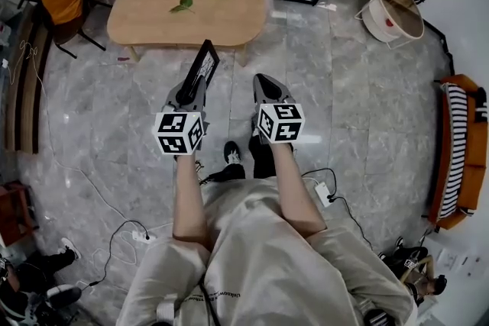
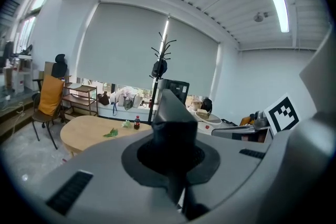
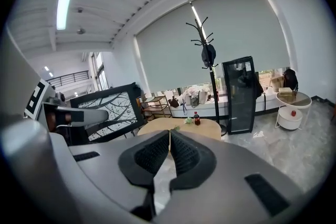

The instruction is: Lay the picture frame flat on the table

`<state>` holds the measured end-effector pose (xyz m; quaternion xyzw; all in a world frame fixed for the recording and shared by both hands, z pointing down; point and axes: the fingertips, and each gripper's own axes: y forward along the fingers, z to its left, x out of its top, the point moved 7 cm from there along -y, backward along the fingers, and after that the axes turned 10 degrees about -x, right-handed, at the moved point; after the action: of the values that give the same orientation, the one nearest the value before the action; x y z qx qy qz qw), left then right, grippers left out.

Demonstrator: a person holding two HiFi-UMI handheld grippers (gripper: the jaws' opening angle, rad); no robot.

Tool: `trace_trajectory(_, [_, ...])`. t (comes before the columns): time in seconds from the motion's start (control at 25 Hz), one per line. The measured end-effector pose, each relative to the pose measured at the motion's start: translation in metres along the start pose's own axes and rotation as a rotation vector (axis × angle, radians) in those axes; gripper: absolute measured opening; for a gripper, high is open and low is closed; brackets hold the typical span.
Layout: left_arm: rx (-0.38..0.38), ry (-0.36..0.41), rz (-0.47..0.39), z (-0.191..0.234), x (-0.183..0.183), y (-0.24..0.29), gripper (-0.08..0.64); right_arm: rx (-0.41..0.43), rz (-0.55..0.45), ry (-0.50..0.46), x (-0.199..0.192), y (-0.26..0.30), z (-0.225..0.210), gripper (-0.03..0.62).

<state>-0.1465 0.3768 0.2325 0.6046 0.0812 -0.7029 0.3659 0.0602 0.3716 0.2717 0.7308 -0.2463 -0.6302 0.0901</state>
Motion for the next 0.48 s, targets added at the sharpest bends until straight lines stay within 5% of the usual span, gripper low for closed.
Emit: trace_trajectory(0.48, [0.056,-0.027,-0.011,0.027,0.019,0.041,0.028,0.082,-0.001,-0.056,0.042,0.060,-0.007,0.035])
